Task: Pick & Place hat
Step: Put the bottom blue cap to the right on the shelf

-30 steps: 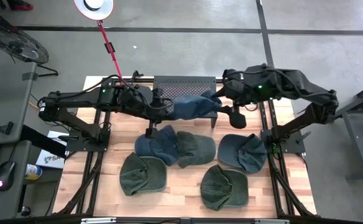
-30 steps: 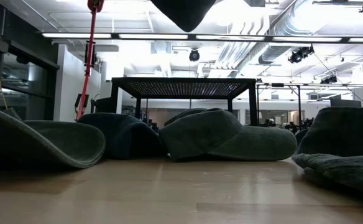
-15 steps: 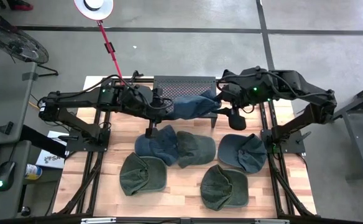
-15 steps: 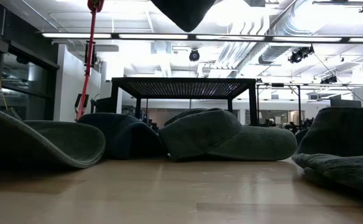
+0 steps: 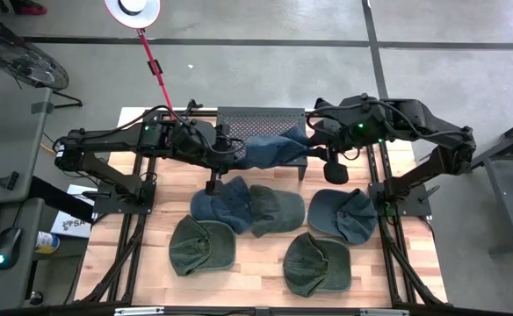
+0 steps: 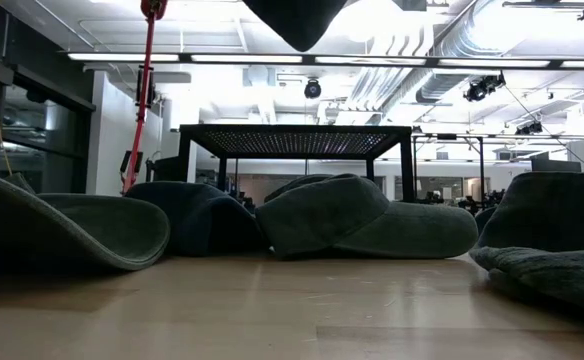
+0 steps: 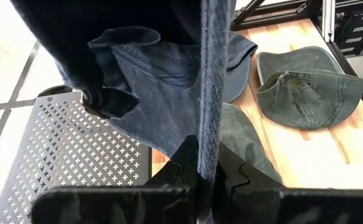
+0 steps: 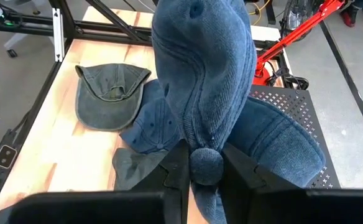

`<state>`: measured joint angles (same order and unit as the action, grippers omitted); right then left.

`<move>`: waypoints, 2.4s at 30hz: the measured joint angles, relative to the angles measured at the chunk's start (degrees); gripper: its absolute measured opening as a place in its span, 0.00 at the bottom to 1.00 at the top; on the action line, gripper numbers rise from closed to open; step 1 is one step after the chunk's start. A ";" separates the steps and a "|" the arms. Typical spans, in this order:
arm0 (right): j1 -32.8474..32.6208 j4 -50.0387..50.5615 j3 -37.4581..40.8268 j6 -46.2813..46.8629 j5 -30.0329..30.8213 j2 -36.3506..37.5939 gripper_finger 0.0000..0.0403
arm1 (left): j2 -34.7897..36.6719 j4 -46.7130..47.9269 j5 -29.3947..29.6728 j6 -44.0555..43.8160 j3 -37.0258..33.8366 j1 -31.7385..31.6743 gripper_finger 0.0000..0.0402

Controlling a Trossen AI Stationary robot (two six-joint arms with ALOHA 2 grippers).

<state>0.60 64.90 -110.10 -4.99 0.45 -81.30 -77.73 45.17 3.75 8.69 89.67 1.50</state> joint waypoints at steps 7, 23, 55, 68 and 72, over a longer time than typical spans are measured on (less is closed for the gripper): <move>0.00 0.00 0.02 0.02 0.25 0.02 0.12 | 0.00 -0.09 -0.08 -1.34 0.00 0.00 0.10; 0.10 -2.89 -0.33 0.00 3.28 0.02 0.12 | 0.35 -1.02 8.52 3.52 -0.04 0.00 0.36; 15.38 -4.70 -0.52 -4.42 -2.00 -6.19 0.12 | 13.83 0.02 30.93 4.57 -0.07 0.00 0.51; 22.23 -4.26 -0.52 -9.54 -11.63 -8.35 0.12 | 14.01 0.02 30.88 4.57 -0.07 0.00 0.51; 23.97 -3.45 -0.52 -10.54 -13.46 -9.86 0.12 | 14.01 0.06 30.86 4.57 -0.07 0.00 0.51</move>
<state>24.58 61.45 -110.63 -15.53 -13.01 -91.16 -63.72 45.23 34.61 13.26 89.60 1.50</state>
